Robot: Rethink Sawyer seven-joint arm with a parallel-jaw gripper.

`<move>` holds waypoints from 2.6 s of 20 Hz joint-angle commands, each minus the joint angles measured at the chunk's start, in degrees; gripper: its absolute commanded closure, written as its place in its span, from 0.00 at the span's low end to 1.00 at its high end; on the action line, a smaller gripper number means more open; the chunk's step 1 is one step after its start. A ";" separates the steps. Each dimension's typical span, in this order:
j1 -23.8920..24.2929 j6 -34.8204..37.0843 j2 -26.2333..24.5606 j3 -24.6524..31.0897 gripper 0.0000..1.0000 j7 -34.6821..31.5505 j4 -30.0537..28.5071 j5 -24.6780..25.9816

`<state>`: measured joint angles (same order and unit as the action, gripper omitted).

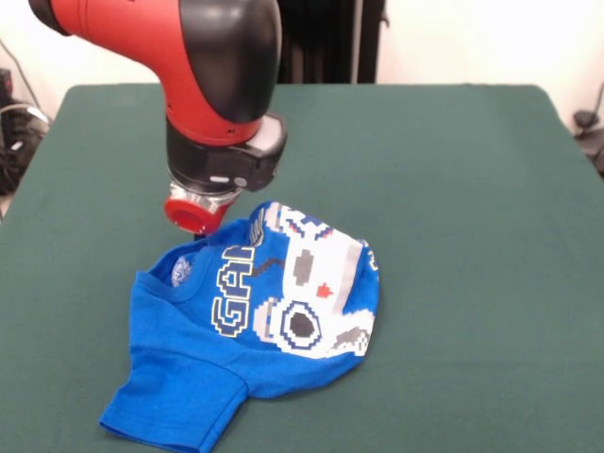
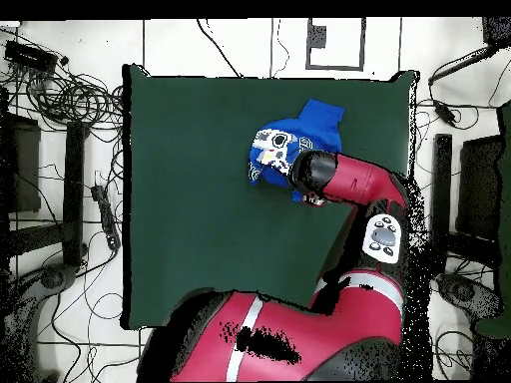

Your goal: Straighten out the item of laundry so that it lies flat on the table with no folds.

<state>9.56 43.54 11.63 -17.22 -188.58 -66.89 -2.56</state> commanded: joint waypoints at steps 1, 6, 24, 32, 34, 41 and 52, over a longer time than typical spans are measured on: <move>-1.44 4.78 -0.33 2.98 1.00 -2.59 0.20 -1.84; -1.99 3.72 -1.09 2.13 1.00 -2.14 -0.59 -0.68; -4.14 6.87 3.19 3.27 1.00 -3.97 -4.34 -2.94; -5.47 12.81 5.95 2.73 1.00 -4.15 -3.60 -3.27; -6.03 12.32 5.34 2.71 1.00 -5.82 -3.00 -3.68; -7.68 13.10 2.32 1.82 1.00 -9.32 0.05 -4.62; -6.73 9.85 -4.42 1.55 1.00 -9.64 6.03 -5.16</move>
<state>3.93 51.64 13.83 -18.07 -188.58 -63.18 -5.05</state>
